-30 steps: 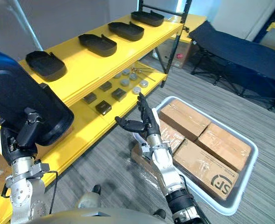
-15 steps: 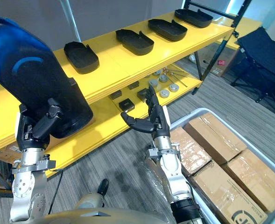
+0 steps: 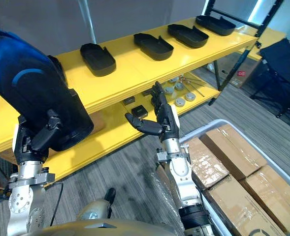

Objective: Walk over and take three plastic housings, then place them on the shelf

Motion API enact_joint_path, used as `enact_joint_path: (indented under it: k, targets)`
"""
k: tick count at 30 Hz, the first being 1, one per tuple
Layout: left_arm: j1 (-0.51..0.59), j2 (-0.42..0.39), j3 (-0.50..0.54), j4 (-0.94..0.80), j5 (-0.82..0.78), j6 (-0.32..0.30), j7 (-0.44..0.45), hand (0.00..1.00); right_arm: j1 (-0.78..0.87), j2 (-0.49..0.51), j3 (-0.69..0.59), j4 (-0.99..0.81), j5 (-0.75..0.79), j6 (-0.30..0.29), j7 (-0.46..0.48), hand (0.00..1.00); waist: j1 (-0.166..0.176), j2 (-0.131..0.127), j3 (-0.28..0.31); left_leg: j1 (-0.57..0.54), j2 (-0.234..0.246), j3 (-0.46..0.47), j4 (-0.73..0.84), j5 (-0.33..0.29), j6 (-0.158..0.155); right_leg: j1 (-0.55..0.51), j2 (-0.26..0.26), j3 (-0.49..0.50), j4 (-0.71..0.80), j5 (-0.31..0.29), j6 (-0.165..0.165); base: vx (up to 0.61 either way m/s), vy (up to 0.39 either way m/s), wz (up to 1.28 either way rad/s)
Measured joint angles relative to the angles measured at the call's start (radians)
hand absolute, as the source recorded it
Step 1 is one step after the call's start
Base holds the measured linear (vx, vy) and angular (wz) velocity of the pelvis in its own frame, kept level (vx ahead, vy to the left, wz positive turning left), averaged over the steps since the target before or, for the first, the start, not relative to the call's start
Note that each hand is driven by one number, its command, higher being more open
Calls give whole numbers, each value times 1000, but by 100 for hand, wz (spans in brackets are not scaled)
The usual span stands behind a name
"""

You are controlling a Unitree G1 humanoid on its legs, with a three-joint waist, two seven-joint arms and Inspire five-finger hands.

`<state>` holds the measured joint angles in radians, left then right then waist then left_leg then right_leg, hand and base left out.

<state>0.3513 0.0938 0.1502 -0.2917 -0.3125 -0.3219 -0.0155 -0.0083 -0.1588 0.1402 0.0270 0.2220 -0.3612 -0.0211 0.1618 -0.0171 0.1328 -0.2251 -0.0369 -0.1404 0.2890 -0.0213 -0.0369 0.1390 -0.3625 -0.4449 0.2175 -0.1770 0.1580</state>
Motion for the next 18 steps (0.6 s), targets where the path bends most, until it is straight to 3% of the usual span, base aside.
enact_joint_path:
  k: [1, 2, 3, 4, 5, 7, 9, 11, 12, 14, 15, 16, 17, 18]
  targets:
    - [-4, -8, 4, -3, 0, -3, -1, 0, 0, 0, -15, -1, 0, -17, -5, 100, -5, 7, -2, -1, -12, 5, 37, -42, -14, -11, -17, 8, 110, 10, -60, 98, 197, 48]
    - [-8, -13, 6, -6, 0, -3, 3, 0, 1, 0, -14, -1, 0, -34, -12, 100, -11, 12, -9, 10, -25, -16, 41, -49, 0, -98, -55, 57, 303, 77, -134, 92, 199, 52]
    - [-8, -11, 8, -14, 0, -3, 4, 0, -2, 3, -13, -1, 0, -43, -13, 100, -15, 12, -10, 22, -26, -19, 32, -50, 5, -144, -65, 85, 372, 130, -165, 96, 213, 43]
    - [-8, 0, 17, -34, 1, -4, 15, 0, -12, 17, -9, -1, -2, -53, -8, 100, -17, 5, -10, 48, -24, -23, 4, -49, 21, -215, -76, 140, 498, 220, -148, 207, 155, 22]
    - [-10, 8, 31, -51, 1, -5, 33, 0, -27, 36, -1, -1, -6, -61, 2, 100, -23, 0, -10, 65, -22, -43, -12, -44, 49, -272, -59, 156, 608, 162, -138, 196, 108, 16]
    - [-17, 1, 48, -54, -2, -5, 67, 0, -52, 35, 10, -7, -8, -65, 32, 100, -30, 2, -9, 111, -19, -61, -35, -46, 62, -311, -6, 144, 647, 43, -139, 254, 60, 18]
    - [-40, 1, 43, -54, -7, -5, 87, 0, -55, 21, 10, -54, -8, -65, 37, 100, -33, 9, -6, 148, -20, -88, -52, -54, 70, -334, 77, 160, 559, -16, -134, 250, 28, 44]
    - [-79, 1, 10, -54, -35, -6, 100, 0, -54, -16, 8, -157, -8, -72, 34, 100, -56, 19, -6, 147, -24, -155, -36, -79, 69, -378, 195, 277, 373, -18, -135, 215, -65, 100]
    - [-86, -1, -6, -54, -35, -6, 101, 0, -48, -27, 8, -193, -9, -82, 34, 100, -67, 19, -7, 147, -28, -189, -27, -90, 64, -381, 230, 329, 313, -10, -124, 184, -114, 100]
    - [-85, -1, -27, -54, -35, -7, 100, 0, -42, -42, 7, -256, -10, -108, 36, 100, -86, 4, -16, 148, -46, -247, -21, -108, 52, -375, 262, 393, 197, 11, -102, 209, -203, 104]
    - [-82, 0, -36, -55, -35, -7, 99, 0, -42, -43, 4, -302, -11, -115, 36, 100, -81, -34, -38, 148, -74, -252, -23, -125, 44, -360, 239, 392, 134, 9, -105, 240, -263, 88]
    - [-79, -2, -36, -56, -35, -7, 99, 0, -45, -43, 4, -320, -11, -122, 39, 100, -77, -58, -51, 148, -85, -240, -21, -136, 40, -351, 225, 395, 107, 47, -95, 268, -302, 69]
    - [-67, -27, -40, -56, -36, -6, 98, 0, -49, -52, 1, -346, -12, -145, 37, 100, -77, -38, -56, 156, -53, -199, 1, -164, 22, -320, 225, 353, 106, 96, -104, 274, -275, 58]
    - [-46, -45, -40, -61, -35, -7, 93, 0, -49, -62, -2, -366, -11, -161, 27, 100, -77, -2, -72, 157, -4, -165, 10, -173, 4, -292, 246, 321, 79, 93, -111, 265, -243, 51]
